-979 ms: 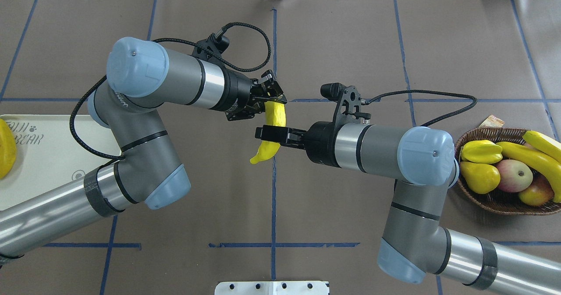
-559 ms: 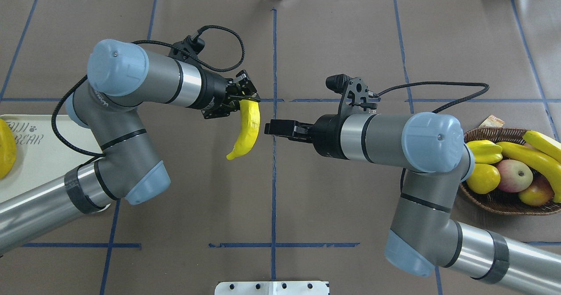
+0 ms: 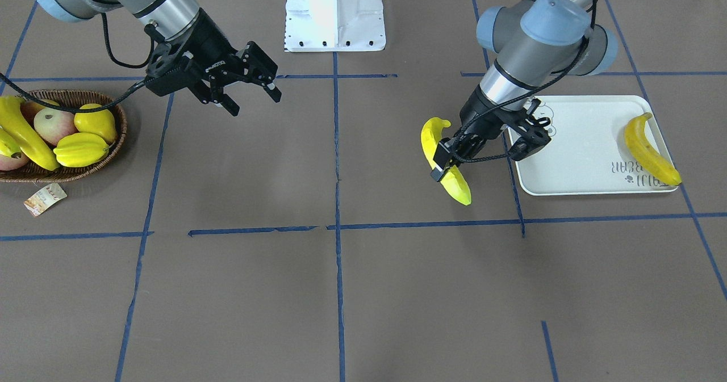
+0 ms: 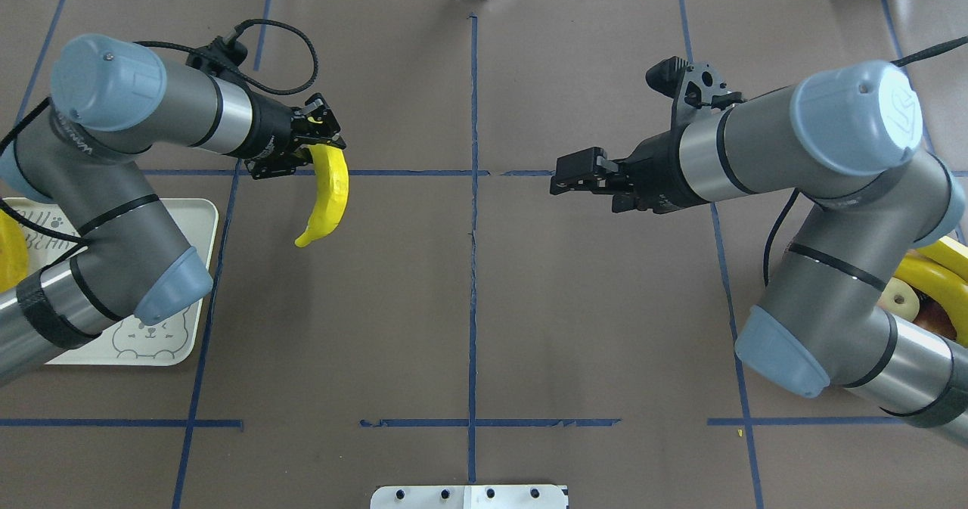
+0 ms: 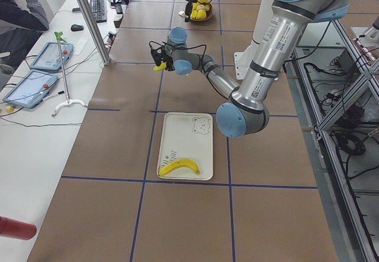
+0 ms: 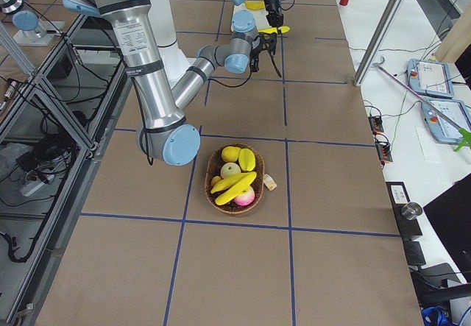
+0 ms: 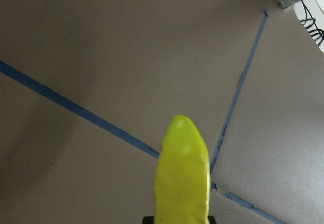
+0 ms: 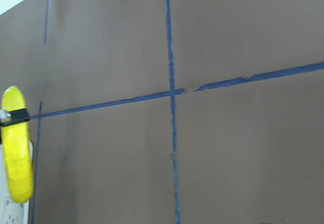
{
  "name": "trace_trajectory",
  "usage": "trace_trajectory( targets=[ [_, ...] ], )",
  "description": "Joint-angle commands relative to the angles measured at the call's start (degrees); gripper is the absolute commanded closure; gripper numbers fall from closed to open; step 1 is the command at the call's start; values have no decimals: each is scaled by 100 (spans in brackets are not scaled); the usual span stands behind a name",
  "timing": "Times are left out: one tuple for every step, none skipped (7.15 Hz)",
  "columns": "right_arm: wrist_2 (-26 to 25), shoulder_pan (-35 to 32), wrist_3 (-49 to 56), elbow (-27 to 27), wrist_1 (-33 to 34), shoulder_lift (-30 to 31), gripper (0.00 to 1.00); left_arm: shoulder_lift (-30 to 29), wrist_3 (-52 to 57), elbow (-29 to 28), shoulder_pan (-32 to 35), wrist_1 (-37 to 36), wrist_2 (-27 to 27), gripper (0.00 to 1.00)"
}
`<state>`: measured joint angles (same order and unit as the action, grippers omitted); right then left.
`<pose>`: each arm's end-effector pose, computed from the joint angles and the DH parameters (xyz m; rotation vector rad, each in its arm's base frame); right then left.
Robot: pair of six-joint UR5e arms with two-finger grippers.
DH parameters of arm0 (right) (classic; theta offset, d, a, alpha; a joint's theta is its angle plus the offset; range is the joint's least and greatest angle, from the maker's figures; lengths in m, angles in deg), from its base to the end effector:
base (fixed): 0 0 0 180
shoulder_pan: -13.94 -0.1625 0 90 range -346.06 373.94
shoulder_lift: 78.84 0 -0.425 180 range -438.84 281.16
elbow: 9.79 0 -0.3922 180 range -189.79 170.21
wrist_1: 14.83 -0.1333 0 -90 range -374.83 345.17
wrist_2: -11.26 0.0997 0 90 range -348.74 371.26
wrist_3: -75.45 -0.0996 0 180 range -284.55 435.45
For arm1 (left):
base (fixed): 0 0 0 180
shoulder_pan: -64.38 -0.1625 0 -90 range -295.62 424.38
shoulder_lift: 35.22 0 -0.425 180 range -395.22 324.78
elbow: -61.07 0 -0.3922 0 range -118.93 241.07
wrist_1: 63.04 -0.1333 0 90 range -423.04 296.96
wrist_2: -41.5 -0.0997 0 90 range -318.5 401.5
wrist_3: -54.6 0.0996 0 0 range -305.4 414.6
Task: Transfer all bananas from basket to plate
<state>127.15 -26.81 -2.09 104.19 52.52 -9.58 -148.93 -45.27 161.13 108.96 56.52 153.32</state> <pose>-0.3582 -0.4272 0.2264 0.1608 -1.2083 0.1656 0.3771 -0.5068 0.2860 0.0000 1.1633 -0.6333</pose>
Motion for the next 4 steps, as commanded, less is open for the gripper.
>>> trace_trajectory(
  targets=[
    [127,-248,1088,106,925,297,0,795,441,775,138,-1106,7,100],
    [127,-301,1415,237,1016,551,0,1198,450,813,296,-1180,7,100],
    [170,-388,1566,317,1025,710,0,1533,450,744,410,-1172,-2,100],
    [379,-520,1585,317,1017,790,0,1824,468,682,707,-1102,16,99]
  ],
)
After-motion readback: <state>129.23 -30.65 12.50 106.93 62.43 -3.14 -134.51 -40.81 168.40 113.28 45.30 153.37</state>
